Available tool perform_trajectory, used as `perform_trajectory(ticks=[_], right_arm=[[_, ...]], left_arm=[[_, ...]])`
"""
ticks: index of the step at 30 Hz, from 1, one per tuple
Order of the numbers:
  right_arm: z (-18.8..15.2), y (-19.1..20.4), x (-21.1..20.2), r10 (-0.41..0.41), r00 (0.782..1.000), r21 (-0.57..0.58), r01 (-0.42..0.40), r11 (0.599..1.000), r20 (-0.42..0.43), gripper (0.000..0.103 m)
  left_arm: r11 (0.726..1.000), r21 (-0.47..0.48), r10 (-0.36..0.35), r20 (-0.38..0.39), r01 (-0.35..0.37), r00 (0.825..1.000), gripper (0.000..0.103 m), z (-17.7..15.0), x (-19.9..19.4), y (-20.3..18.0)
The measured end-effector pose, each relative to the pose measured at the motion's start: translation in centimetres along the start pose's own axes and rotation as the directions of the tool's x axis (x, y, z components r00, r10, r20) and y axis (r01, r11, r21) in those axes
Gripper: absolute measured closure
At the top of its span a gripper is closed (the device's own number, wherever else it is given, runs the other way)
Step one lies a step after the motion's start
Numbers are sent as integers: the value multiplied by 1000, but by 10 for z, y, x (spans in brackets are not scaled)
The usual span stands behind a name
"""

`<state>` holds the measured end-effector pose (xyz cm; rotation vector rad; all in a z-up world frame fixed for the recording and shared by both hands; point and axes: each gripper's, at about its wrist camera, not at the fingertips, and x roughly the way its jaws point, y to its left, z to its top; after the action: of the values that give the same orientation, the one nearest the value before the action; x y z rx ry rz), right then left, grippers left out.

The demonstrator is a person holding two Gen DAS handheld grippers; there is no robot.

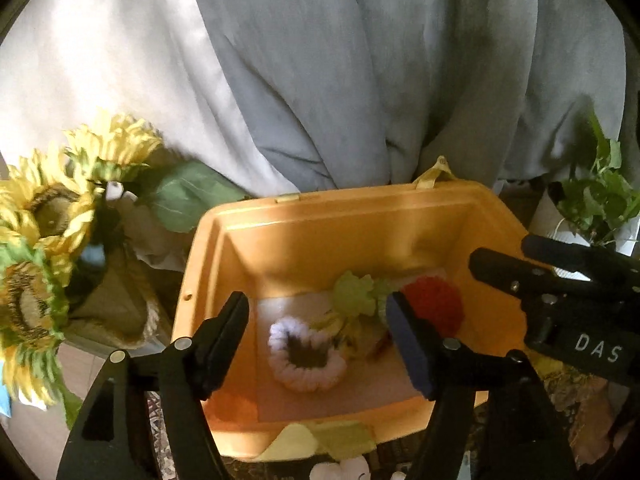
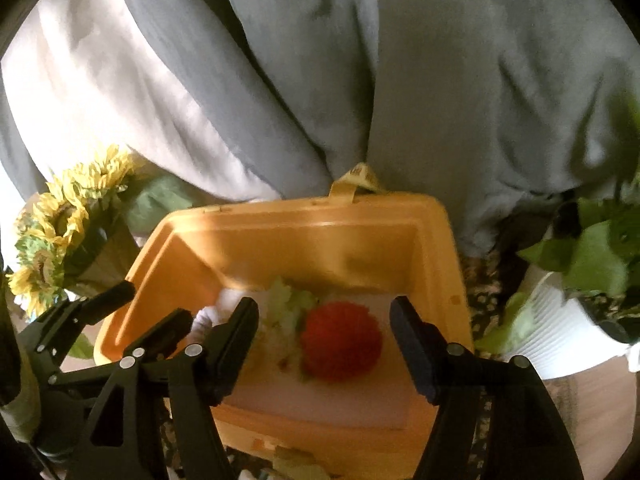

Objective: Organize soft objects
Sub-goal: 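Open both tools to drop the items into the crate and withdraw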

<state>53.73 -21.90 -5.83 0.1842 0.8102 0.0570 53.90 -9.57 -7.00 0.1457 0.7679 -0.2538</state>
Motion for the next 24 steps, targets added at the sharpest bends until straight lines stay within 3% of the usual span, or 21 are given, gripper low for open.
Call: perform_trajectory(ticks=[12,24], right_arm=[[-3,6,-59,-59,989,-4,60,998,134,34],[-28,6,-98,-156,960,39,151,988,234,28]], left_arm=[[999,-29,35,115,-32,993,20,-8,-60,1],[980,-68,195,207,-185,959,10,-38,-109,0]])
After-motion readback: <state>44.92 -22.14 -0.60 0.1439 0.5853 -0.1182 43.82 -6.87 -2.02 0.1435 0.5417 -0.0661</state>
